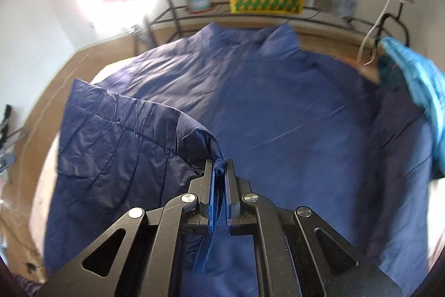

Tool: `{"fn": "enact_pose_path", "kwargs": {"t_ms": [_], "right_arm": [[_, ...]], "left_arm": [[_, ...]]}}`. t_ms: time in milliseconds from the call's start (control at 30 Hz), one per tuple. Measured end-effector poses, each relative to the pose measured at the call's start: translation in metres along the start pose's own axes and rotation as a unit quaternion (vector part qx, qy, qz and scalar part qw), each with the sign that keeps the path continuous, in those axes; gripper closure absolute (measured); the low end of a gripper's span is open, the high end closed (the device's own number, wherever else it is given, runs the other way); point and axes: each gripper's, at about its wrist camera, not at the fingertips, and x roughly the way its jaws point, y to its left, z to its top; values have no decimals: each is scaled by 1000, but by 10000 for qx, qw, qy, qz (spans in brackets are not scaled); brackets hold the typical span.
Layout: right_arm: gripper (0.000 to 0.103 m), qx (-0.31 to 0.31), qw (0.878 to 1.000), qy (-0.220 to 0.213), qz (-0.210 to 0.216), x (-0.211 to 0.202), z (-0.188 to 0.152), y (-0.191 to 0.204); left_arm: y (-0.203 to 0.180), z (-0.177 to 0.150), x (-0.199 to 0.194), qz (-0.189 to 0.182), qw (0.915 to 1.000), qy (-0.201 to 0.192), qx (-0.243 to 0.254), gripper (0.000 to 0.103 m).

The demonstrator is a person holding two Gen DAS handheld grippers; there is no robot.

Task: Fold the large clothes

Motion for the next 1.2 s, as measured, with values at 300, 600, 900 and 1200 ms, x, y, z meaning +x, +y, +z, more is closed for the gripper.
{"fn": "enact_pose_path", "kwargs": {"t_ms": [300, 600, 900, 1200], "right_arm": [[99, 175, 9987, -83, -465, 34, 24, -35], [99, 172, 9967, 209, -761, 71, 23, -44], [88, 161, 9958, 300, -853, 72, 19, -44], [76, 472, 9973, -307, -474, -19, 4, -58]], "left_arm": [[-10, -2, 12, 54, 9999, 118, 77, 56], [-16, -1, 13, 31, 9998, 119, 130, 56], [-28, 0, 11, -28, 9998, 67, 209, 56], [-66, -5, 1, -284, 9977, -95, 605, 56]]}}
